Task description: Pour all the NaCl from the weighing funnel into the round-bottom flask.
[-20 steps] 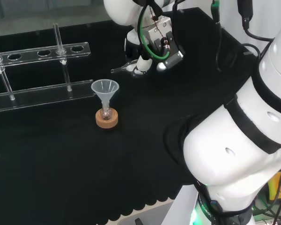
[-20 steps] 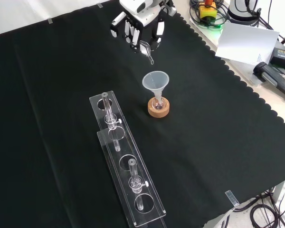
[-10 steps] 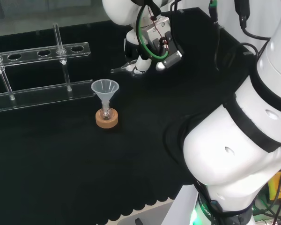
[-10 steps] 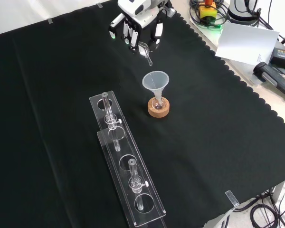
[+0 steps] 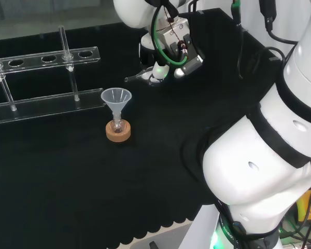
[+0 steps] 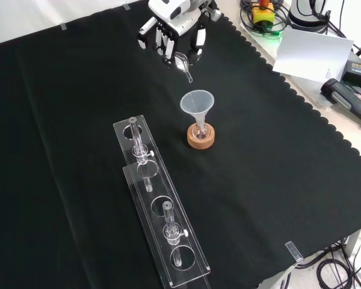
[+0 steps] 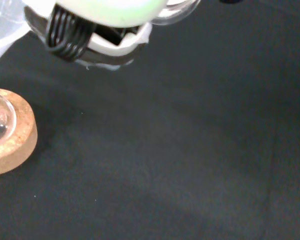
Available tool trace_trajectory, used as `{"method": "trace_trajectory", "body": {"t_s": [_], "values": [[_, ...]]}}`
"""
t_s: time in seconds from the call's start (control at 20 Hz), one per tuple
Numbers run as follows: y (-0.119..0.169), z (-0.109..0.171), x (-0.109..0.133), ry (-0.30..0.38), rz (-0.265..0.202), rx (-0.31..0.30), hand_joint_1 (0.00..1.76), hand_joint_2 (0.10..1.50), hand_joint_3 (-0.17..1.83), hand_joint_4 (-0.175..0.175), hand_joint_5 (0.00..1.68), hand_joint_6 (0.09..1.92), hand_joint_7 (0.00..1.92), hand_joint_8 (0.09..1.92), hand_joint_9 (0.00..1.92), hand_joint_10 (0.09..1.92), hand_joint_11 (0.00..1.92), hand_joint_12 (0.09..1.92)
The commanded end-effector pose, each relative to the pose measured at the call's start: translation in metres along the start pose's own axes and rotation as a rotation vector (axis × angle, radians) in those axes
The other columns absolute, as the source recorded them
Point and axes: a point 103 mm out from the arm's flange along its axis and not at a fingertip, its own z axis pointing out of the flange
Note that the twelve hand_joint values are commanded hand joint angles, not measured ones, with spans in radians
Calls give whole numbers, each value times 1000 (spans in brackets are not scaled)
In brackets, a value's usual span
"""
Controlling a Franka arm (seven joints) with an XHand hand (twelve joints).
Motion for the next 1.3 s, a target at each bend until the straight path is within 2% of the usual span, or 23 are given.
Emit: {"method": "trace_trajectory", "body": {"t_s": [0.05,1.3], "values": [[-1,0,-2,-17,-3,14,1118,626,677,175,1323,579,1633,241,1260,126,0,1433],[7,-22,9,-127,-53,46,1119,612,700,175,1326,586,1652,232,1271,122,0,1432]]}}
